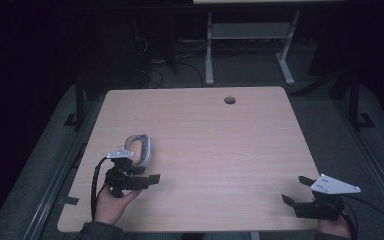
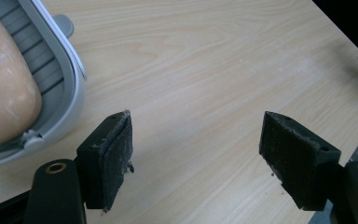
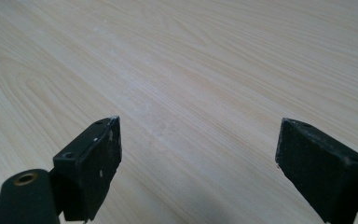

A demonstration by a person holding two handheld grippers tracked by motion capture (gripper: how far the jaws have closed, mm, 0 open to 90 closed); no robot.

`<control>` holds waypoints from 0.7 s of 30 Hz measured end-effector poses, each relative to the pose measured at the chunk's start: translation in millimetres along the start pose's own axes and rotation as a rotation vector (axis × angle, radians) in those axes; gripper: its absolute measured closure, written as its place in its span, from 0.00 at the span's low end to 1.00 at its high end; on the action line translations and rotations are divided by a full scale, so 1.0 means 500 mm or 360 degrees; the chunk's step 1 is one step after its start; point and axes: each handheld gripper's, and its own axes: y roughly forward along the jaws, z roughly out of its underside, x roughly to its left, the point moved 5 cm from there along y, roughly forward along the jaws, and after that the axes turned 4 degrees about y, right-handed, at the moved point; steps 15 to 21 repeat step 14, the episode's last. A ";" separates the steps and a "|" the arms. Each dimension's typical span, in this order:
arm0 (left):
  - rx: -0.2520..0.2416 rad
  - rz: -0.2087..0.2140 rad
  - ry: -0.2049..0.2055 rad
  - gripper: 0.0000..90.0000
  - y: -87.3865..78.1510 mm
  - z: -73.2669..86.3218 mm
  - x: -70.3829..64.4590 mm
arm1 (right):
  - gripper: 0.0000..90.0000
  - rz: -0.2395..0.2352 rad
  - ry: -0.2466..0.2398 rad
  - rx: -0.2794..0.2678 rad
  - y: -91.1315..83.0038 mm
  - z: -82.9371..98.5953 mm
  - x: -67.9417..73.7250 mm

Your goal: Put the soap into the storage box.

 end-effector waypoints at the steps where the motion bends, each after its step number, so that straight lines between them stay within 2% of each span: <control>1: -0.0003 0.0006 -0.0008 0.28 0.000 0.004 -0.002 | 0.15 0.0000 0.0000 0.0000 0.000 0.000 0.000; 10: -0.0006 0.0039 0.0012 0.27 -0.008 0.044 -0.022 | 0.15 0.0001 -0.0005 0.0003 0.000 0.000 0.001; 21: -0.0007 0.0027 0.0027 0.26 -0.011 0.049 -0.025 | 0.15 0.0004 -0.0008 0.0003 0.000 -0.001 0.001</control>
